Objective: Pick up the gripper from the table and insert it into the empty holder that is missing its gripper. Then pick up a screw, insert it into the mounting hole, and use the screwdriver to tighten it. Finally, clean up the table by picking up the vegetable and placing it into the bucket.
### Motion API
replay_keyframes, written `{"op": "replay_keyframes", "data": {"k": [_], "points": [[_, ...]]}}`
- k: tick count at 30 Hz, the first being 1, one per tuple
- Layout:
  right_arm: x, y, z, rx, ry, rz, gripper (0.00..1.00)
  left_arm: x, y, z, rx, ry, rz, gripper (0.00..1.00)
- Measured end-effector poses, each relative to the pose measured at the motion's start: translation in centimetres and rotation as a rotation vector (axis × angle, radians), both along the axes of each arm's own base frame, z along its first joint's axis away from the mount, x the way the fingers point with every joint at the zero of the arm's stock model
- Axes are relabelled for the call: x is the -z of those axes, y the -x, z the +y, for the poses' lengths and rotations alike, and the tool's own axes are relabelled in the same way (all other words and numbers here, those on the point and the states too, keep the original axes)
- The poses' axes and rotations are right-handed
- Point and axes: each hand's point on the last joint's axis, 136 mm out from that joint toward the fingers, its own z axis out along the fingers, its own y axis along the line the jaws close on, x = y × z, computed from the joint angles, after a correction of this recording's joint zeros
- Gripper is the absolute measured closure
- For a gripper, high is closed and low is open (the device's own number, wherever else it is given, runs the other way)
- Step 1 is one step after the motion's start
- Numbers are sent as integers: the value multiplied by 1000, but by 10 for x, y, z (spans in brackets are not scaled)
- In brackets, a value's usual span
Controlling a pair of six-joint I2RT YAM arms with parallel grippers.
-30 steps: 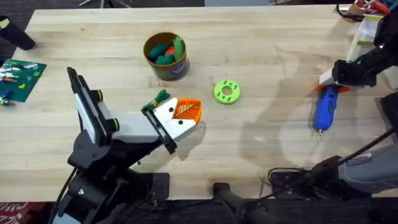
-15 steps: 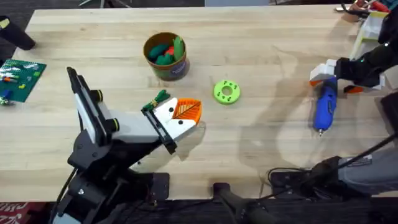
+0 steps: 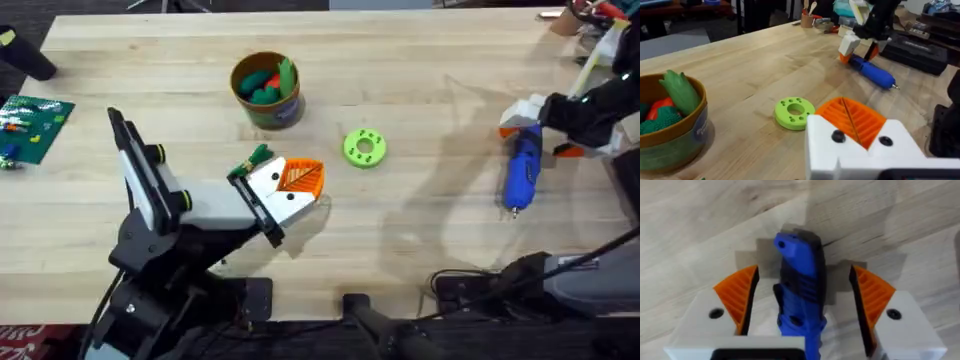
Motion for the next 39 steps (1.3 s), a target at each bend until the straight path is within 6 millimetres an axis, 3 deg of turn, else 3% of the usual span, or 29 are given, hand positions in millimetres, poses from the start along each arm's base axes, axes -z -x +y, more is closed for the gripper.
{"op": "replay_keyframes", "data": {"k": [3,10,14,17,22,28,39], "points": [[17,5,3,12,-1,-3,8,0,0,0,0,0,0,995],[17,6,3,19,7,-21,8,0,0,0,-1,0,0,995],[17,6,3,23,8,-18,65,0,0,0,-3,0,0,995],[17,7,2,27,11,-16,176,0,0,0,-3,0,0,995],[17,9,2,28,12,-8,581,0,0,0,-3,0,0,995],[18,11,1,25,17,0,956,0,0,0,-3,0,0,995],[18,11,1,27,16,2,973,0,0,0,-3,0,0,995]]}}
